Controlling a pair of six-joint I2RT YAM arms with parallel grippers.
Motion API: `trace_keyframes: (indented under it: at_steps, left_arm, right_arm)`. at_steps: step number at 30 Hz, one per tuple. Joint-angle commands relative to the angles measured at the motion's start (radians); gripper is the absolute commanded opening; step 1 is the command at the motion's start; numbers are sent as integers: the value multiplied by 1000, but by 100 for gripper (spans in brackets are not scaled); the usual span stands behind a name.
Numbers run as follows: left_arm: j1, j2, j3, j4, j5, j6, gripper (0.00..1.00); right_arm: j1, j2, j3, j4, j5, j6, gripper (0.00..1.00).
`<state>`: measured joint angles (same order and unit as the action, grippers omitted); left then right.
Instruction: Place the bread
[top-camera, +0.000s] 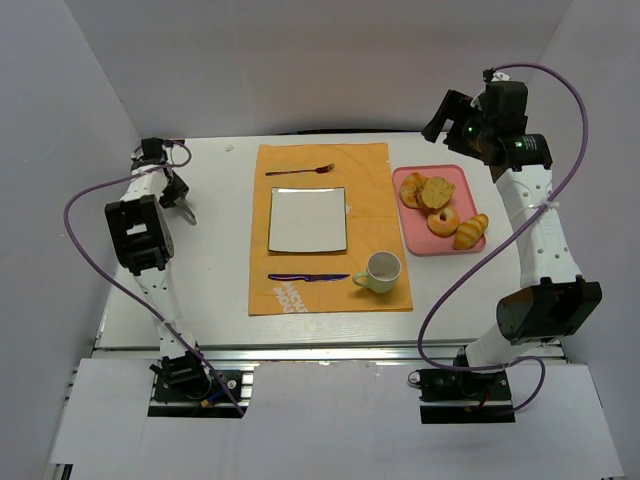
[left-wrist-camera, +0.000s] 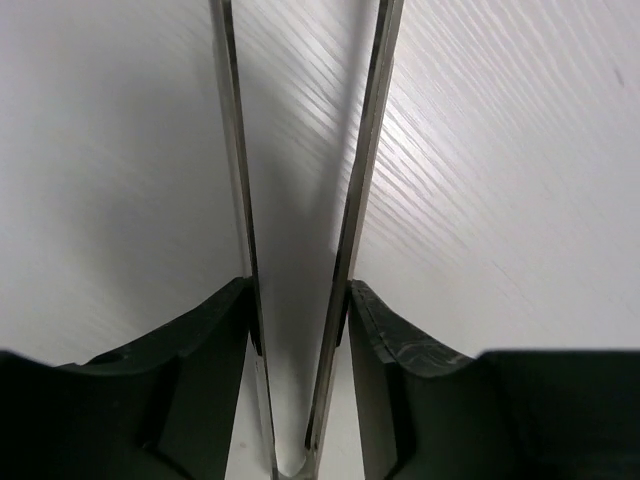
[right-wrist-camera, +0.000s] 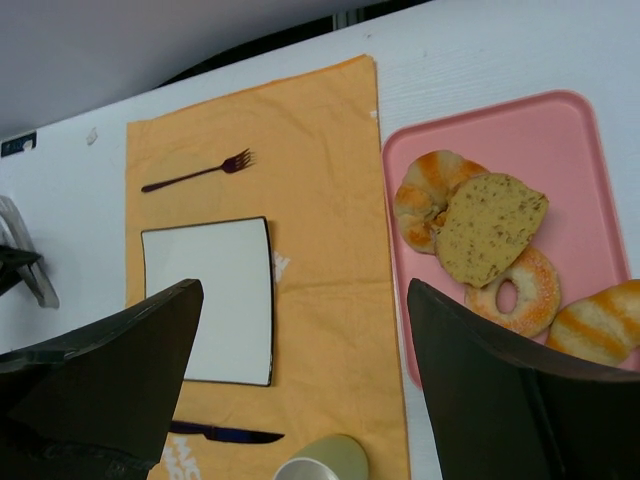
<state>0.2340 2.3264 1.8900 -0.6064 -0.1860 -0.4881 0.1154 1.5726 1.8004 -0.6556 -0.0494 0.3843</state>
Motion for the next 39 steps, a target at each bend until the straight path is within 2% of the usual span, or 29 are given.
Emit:
trace_keyframes:
  at_steps: [1,4,7,8,13,17,25,32,39]
  left_arm:
    - [-15,-99,-17,-39,173,-1,52]
    - [-71,-220,-5,-70,250,16,51]
    - [-182,-300,38,-116,281,29,51]
    - [-268,-344,46,-125,287,26,51]
    - [-525,-378,150,-179,339,-24,51]
    - [-657,-363,234,-197,375,-49,51]
    - [-852,-221,415,-247,448,19,51]
    - [-930,-121,414,-158,496,-55,54]
    - [-964,-59,416,-83,500,-96,56]
  right_arm:
    - [-2,-25,63,8,89,25,89]
    - [-5,-60,21,23,147,71,89]
    - [-5,-112,-48,54,178,94,90]
    - [-5,-126,-61,56,190,106,89]
    - [-11,-226,-121,70,327,111,89]
    - [-34,-272,-118,47,431,107,89]
    - [-163,-342,-59,39,562,88,89]
    - [-209,-358,-19,57,568,74,89]
    - [-223,-390,-81,65,536,82,89]
